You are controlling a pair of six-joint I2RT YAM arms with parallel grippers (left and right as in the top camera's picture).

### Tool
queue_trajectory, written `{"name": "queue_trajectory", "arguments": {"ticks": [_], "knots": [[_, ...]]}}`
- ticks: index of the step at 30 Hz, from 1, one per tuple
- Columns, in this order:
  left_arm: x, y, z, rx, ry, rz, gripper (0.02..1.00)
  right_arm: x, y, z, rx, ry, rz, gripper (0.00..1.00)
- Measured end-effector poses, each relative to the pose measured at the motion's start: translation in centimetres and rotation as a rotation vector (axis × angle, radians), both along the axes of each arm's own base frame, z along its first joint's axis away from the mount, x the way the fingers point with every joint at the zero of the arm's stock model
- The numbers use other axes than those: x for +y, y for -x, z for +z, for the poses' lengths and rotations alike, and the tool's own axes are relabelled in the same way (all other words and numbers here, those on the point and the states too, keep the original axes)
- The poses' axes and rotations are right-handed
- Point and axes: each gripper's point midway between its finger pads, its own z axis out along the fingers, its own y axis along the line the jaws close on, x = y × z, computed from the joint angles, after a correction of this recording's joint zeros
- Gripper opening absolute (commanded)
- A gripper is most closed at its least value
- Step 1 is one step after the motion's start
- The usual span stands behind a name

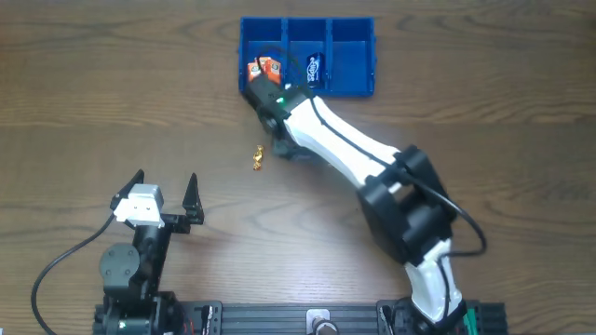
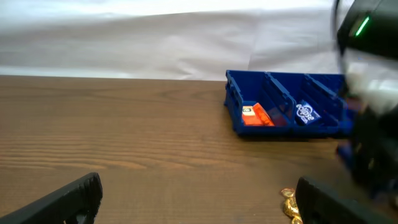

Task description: Sort Candies Into Trays

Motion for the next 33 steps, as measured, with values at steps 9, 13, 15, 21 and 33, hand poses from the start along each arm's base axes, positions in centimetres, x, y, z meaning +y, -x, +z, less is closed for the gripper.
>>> {"name": "queue_trajectory", "arguments": {"ticks": [9,13,15,21,33], "knots": [[0.0,0.0,0.0,0.001,0.0,0.0,0.998,-2.7,-14.0,19.3,-0.629,-0.078,0.033,0.375],[0.0,0.0,0.0,0.0,0.0,0.0,0.998,-2.4,-17.1,18.0,-0.682,-0.037,0.093,0.375],[0.0,0.0,0.0,0.0,0.0,0.0,0.998,-1.4,-17.7,15.2,-0.643,-0.032,0.129,0.375],[0.0,0.0,0.0,0.0,0.0,0.0,0.996,-0.6,-18.0,11.0,-0.57,-0.023,0.164,0.382],[0.0,0.0,0.0,0.0,0.0,0.0,0.998,-1.2,-16.6,9.2,-0.485,0.012,0.173,1.0]]}}
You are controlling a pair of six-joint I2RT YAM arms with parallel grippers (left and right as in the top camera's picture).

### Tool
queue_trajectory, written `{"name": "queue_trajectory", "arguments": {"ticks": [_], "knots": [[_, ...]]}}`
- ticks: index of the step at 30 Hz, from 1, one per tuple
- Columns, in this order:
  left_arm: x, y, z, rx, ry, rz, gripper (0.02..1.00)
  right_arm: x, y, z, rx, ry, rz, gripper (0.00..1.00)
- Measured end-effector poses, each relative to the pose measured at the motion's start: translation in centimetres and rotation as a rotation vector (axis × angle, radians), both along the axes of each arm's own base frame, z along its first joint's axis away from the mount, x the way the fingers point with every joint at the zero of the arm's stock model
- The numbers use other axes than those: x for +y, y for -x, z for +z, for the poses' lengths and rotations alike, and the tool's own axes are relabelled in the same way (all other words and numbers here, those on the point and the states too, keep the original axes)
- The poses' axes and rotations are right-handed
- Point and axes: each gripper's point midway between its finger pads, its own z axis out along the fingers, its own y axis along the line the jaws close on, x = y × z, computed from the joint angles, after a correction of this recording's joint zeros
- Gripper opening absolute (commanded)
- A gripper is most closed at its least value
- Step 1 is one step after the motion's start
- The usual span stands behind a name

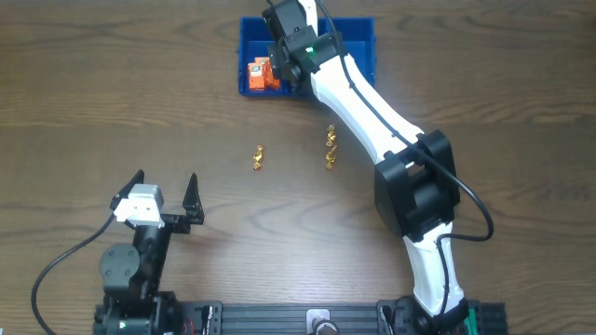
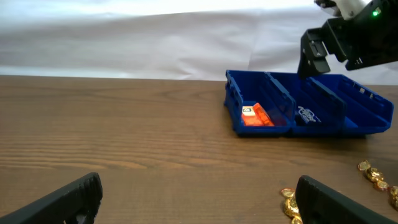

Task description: Sort Candies Into Trays

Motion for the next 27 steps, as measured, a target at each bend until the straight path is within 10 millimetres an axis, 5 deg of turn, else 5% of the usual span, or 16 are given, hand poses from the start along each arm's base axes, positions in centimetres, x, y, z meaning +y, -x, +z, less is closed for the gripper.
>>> {"name": "queue_trajectory", "arguments": {"ticks": [2,4,7,9,11,15,17,27], "knots": [[0.0,0.0,0.0,0.0,0.0,0.0,0.998,0.1,1.3,0.5,0.029,0.015,0.003,1.0],[0.0,0.0,0.0,0.0,0.0,0.0,0.998,1.1,3.5,3.1,0.039,0.014,0.026,0.998],[0.0,0.0,0.0,0.0,0.0,0.0,0.998,4.9,9.3,8.8,0.024,-0.042,0.093,1.0],[0.0,0.0,0.0,0.0,0.0,0.0,0.998,7.4,12.7,9.1,0.054,-0.07,0.12,0.998],[0.0,0.0,0.0,0.0,0.0,0.0,0.996,9.0,14.6,6.5,0.122,-0.077,0.115,1.0],[0.0,0.0,0.0,0.0,0.0,0.0,0.998,9.9,16.8,-2.9,0.31,-0.046,0.043,0.998],[0.0,0.0,0.0,0.0,0.0,0.0,0.998,9.9,17.5,-6.1,0.372,-0.042,0.014,0.993],[0.0,0.0,0.0,0.0,0.0,0.0,0.998,11.4,17.6,-11.9,0.445,-0.079,-0.037,0.904]]}}
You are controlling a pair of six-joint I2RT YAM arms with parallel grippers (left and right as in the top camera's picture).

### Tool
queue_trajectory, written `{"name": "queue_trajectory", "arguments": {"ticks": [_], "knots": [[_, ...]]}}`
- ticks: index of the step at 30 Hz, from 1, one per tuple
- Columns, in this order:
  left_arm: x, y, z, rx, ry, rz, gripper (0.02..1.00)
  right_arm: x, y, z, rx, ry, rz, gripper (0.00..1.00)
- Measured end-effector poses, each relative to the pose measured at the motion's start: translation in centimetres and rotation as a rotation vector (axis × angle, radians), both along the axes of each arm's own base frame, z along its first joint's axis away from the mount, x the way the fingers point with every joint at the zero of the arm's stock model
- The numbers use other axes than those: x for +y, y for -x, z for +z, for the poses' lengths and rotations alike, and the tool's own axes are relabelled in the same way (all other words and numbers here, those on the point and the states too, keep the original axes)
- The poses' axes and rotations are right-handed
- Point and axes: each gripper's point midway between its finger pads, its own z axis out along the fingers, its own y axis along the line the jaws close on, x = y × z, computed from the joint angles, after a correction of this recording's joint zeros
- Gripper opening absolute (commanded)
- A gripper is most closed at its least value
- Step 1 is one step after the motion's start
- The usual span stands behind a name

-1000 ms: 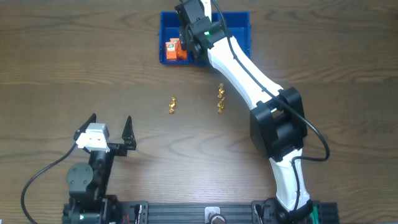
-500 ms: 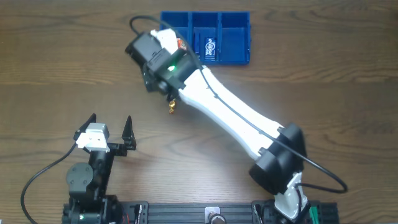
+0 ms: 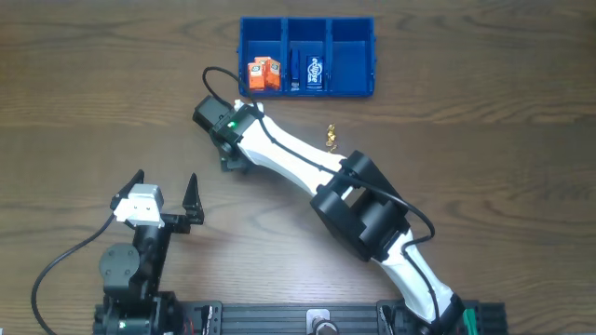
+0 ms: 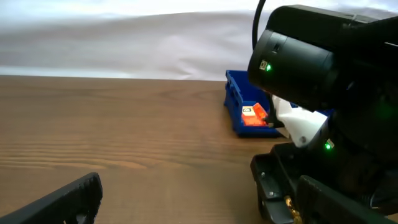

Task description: Sort Candies Into Trays

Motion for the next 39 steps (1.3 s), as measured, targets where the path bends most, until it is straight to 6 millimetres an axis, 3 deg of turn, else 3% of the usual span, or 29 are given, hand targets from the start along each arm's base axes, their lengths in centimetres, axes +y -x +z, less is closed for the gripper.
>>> {"name": "queue_trajectory", "arguments": {"ticks": [7,12,17,26,29,30,32,33,34,35,37,39], "knots": [[0.0,0.0,0.0,0.0,0.0,0.0,0.996,-0.1,0.0,-0.8,-0.001,-0.014,-0.039,0.796],[0.0,0.0,0.0,0.0,0.0,0.0,0.998,-0.1,0.0,-1.0,0.005,-0.029,-0.069,0.5],[0.0,0.0,0.0,0.0,0.0,0.0,0.998,-0.1,-0.1,-1.0,0.004,-0.035,-0.074,0.308],[0.0,0.0,0.0,0.0,0.0,0.0,0.998,0.3,-0.5,-1.0,-0.015,-0.053,-0.076,0.169],[0.0,0.0,0.0,0.0,0.0,0.0,0.998,-1.0,-0.3,-0.5,-0.026,0.004,-0.08,0.165],[0.0,0.0,0.0,0.0,0.0,0.0,0.998,-1.8,-0.3,0.5,-0.041,0.028,-0.077,0.165],[0.0,0.0,0.0,0.0,0.0,0.0,0.996,-3.2,-1.3,4.8,-0.131,0.041,-0.079,0.167],[0.0,0.0,0.0,0.0,0.0,0.0,0.998,-4.1,-2.4,8.1,-0.208,0.028,-0.084,0.172],[0.0,0.0,0.0,0.0,0.0,0.0,0.998,-5.8,-4.1,12.9,-0.318,-0.003,-0.111,0.174],[0.0,0.0,0.0,0.0,0.0,0.0,0.998,-7.1,-5.5,15.9,-0.395,-0.027,-0.129,0.176],[0.0,0.0,0.0,0.0,0.0,0.0,0.998,-11.9,-9.6,22.8,-0.594,-0.046,-0.199,0.176],[0.0,0.0,0.0,0.0,0.0,0.0,0.996,-16.7,-12.9,25.0,-0.683,-0.002,-0.257,0.178]]}}
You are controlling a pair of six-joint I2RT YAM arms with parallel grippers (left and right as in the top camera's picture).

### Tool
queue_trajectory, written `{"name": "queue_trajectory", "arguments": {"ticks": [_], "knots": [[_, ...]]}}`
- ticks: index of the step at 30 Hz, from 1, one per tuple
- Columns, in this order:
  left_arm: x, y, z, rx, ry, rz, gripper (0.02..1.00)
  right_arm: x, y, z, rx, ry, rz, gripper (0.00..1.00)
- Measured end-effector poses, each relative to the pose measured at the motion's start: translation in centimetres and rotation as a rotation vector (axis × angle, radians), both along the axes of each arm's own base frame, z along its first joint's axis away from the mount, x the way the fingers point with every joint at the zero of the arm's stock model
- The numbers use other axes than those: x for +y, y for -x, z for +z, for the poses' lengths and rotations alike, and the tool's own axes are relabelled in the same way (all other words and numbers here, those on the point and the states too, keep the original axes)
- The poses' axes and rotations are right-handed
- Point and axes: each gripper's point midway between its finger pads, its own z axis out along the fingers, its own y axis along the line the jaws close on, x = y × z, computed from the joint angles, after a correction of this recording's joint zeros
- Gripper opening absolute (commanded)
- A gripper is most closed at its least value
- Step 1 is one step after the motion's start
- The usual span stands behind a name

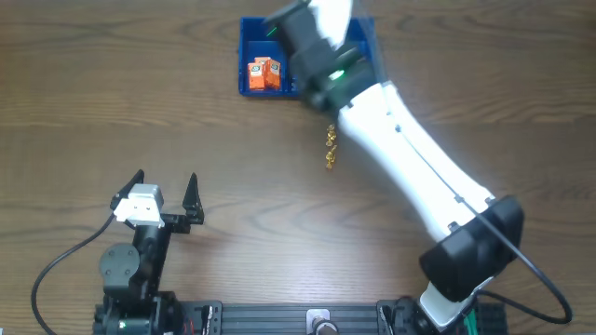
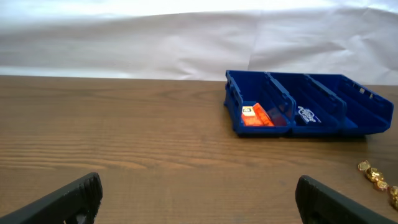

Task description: Sort Candies Into Trays

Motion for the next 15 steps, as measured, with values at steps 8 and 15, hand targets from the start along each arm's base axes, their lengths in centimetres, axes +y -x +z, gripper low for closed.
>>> {"name": "queue_trajectory", "arguments": {"ticks": [8,15], "knots": [[0.0,0.0,0.0,0.0,0.0,0.0,0.996,-5.2,-5.9,-6.2,0.092,0.018,0.02,0.183],[0.0,0.0,0.0,0.0,0.0,0.0,0.998,-3.4,-7.8,-10.9,0.13,-0.02,0.076,0.189]]}}
